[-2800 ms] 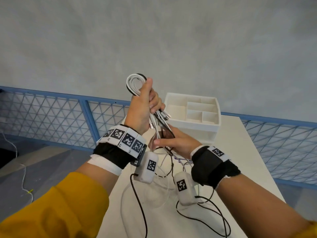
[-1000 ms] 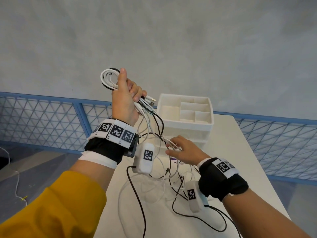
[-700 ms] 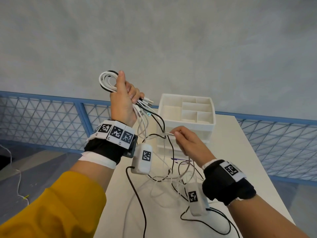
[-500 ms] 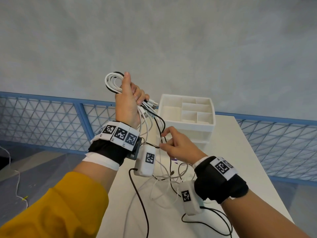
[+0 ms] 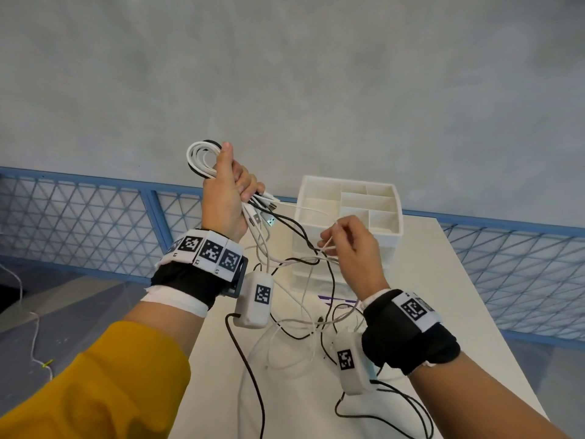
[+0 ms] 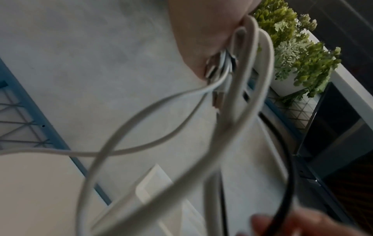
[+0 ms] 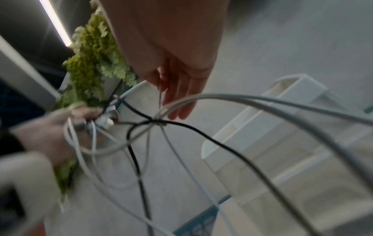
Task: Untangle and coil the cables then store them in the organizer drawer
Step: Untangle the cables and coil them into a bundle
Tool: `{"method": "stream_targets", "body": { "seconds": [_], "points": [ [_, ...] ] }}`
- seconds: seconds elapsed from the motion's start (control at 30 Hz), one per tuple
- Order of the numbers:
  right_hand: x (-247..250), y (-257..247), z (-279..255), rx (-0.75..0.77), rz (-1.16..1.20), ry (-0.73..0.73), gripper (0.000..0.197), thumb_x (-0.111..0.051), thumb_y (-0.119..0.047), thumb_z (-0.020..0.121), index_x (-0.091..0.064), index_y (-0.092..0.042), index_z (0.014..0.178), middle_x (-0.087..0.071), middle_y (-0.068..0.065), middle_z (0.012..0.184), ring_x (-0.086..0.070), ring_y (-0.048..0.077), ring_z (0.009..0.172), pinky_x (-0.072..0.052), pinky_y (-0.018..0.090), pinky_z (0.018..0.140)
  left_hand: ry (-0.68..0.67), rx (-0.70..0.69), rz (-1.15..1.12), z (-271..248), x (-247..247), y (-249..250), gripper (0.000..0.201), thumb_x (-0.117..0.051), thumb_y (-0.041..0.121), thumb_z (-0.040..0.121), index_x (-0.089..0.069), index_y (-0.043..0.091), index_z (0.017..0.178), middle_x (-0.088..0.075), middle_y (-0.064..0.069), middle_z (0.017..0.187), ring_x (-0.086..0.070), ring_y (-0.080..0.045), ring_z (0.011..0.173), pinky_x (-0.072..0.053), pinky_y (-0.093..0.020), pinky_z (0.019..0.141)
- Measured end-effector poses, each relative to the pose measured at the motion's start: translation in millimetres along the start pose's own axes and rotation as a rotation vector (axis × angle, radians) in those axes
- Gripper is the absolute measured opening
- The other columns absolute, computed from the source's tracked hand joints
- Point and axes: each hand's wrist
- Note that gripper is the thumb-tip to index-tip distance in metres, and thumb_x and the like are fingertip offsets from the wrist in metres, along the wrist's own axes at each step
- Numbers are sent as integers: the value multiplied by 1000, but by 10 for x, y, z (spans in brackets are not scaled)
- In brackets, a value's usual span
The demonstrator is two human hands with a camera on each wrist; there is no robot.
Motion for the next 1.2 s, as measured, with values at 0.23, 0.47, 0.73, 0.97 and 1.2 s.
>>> {"method": "stream_targets", "body": {
  "seconds": [0.23, 0.47, 0.73, 0.97, 1.2],
  "points": [
    [337, -81, -5, -113, 273, -326, 11, -58, -5, 86, -58, -12, 77, -38, 5, 60, -39, 13, 54, -42, 19, 58, 42, 29, 35, 50, 164, -70, 53, -48, 41, 93, -37, 23, 44, -26, 7, 38, -23, -9, 35, -35, -24, 48],
    [378, 63, 20, 167, -412, -113, 30, -66, -5, 77, -55, -16, 103, -48, -1, 92, -46, 1, 76, -38, 9, 67, 40, 58, 7, 55, 110, -138, 54, -47, 41, 93, -36, 23, 43, -25, 8, 37, -23, -8, 35, -34, -24, 49],
    [-199, 88, -233, 383, -795, -545, 28, -57, -23, 87, -61, -8, 111, -58, 9, 107, -59, 25, 93, -48, 36, 78, 17, 66, -13, 13, 16, -169, 54, -47, 40, 94, -35, 22, 44, -24, 7, 38, -22, -9, 35, -35, -23, 47],
    [56, 254, -148, 209, -184, -234, 8, -63, -6, 82, -69, -10, 78, -63, 4, 73, -60, 16, 61, -50, 18, 62, 72, 63, 5, 124, 235, -31, 55, -47, 40, 94, -35, 23, 44, -24, 7, 37, -21, -8, 35, -32, -22, 46],
    [420, 267, -172, -358, 832, -198, 3, -58, -14, 80, -57, -12, 80, -52, 3, 72, -42, 9, 52, -42, 20, 50, 111, 93, 41, 118, 337, -191, 55, -48, 39, 93, -35, 23, 43, -24, 7, 37, -20, -9, 35, -31, -22, 46]
  ]
}}
Point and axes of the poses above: each hand's wrist, its own z-axis towards the middle knuckle, its own x-axis out of the back of the hand, y = z × x
